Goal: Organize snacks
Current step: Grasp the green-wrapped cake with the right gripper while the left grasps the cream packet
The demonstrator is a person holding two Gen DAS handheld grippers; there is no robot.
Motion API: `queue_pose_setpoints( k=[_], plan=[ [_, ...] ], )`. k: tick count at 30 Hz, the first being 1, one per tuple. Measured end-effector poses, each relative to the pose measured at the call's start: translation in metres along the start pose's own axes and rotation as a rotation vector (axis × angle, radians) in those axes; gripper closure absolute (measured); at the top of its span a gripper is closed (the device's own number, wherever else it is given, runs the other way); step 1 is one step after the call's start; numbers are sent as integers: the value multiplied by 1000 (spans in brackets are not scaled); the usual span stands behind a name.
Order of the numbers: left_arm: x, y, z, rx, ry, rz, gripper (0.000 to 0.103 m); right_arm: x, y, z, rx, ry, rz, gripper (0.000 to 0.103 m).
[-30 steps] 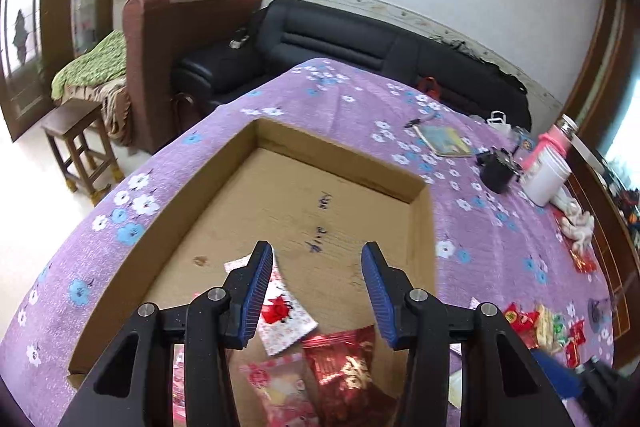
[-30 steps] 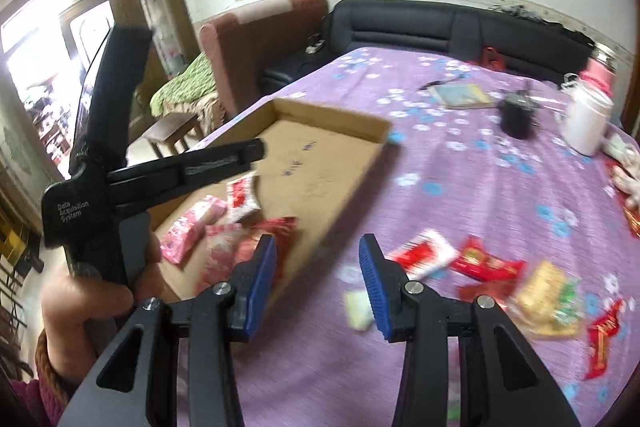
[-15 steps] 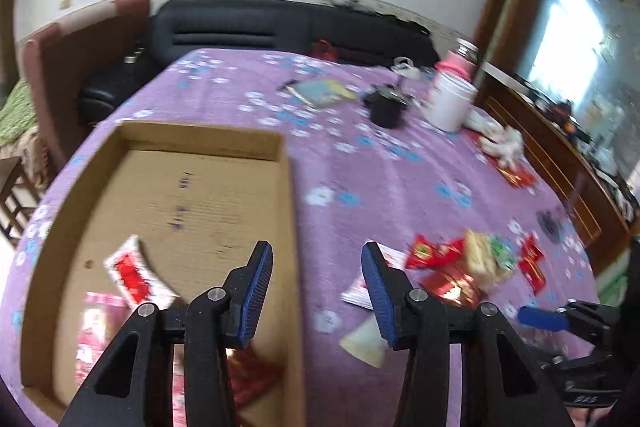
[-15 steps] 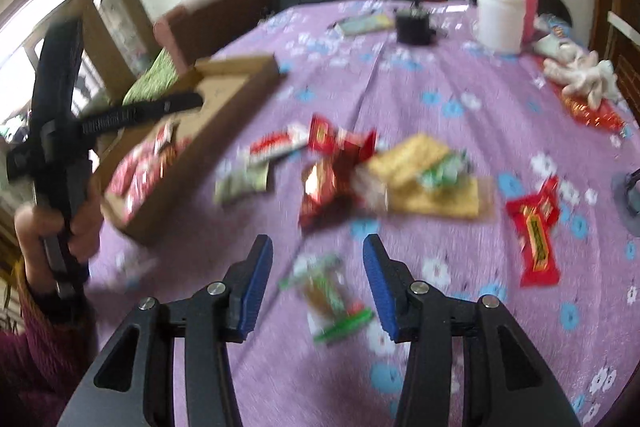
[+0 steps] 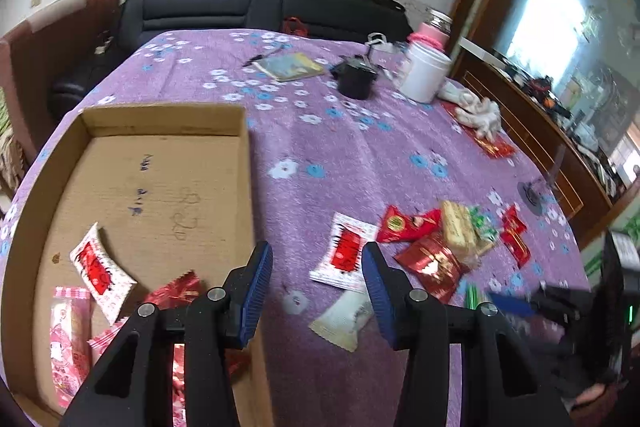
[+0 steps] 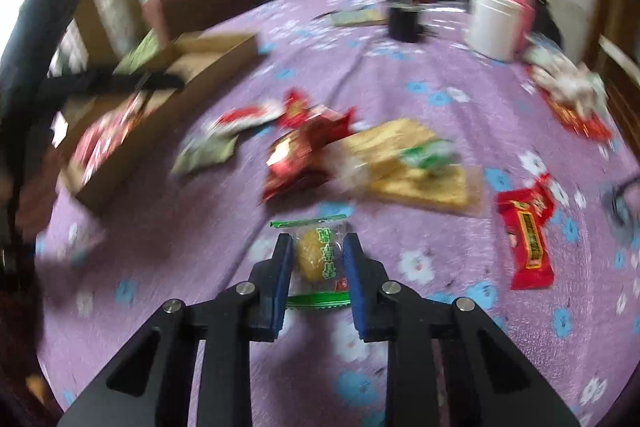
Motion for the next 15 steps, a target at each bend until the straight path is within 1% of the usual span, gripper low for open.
queue_pose_setpoints(
  k=[3,5,8,9,10,11,13,15],
  plan=[
    [16,3,-7,-37,82,-25,54,14,-6,4,31,65,43,79],
    [25,6,-15,-75,136,-44,54,17,-8,4,40,81,61,79],
    [35,11,-24,-106,195,-33,54,17,-8,4,38,85,64,79],
    [38,13,-28,-118,213,-30,56,16,-9,3,39,83,67,79],
    [42,17,-32,-132,237,-21,64,16,-9,4,40,83,70,79],
    [45,20,-35,-145,253,-11,67,15,-10,4,43,83,70,79],
    [45,27,-39,-165,265,14,68,14,-11,5,49,79,75,79],
    [40,35,-40,-173,268,73,67,13,-13,5,53,78,78,78]
  ],
)
Point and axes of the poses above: each gripper's, at about its wrist camera, not at the fingertips, and y roughly the way its jaws point, x to its right, z to its top, the point moved 10 cm from there along y, roughly the way its jaws point, and after that the axes turned 8 degrees about -x, right-handed, at the moved point
